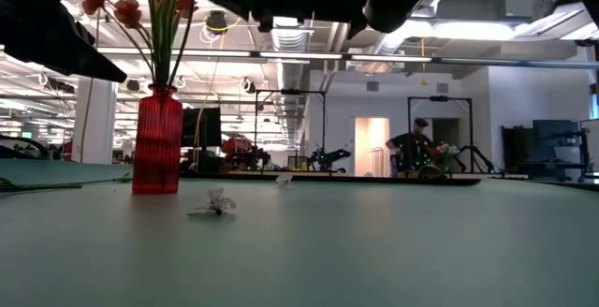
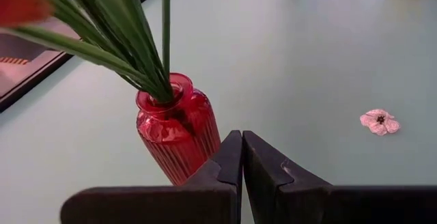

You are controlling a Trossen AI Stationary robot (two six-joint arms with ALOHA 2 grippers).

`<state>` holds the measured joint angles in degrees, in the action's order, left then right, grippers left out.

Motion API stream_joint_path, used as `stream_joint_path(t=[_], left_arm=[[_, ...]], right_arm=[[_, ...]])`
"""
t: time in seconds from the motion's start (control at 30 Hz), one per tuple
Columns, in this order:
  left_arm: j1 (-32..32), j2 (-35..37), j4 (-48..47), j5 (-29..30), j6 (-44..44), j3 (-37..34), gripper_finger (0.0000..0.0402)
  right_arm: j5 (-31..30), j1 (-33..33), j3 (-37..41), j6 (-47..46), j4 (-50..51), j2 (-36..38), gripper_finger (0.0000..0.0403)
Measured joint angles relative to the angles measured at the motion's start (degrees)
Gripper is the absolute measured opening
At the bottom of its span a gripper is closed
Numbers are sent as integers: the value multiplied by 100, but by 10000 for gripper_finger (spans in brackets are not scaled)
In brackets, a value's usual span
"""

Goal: Sort flowers into vase by color
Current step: Put the right dark red flower into the red vase

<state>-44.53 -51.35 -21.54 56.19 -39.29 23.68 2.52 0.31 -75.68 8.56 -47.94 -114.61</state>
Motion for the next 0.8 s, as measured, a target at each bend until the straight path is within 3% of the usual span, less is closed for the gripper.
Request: stream_joint_path(t=[0.8], left_arm=[[0, 0, 0, 84, 2, 0, 0]], right_arm=[[-133, -52, -1, -310, 220, -2, 21]])
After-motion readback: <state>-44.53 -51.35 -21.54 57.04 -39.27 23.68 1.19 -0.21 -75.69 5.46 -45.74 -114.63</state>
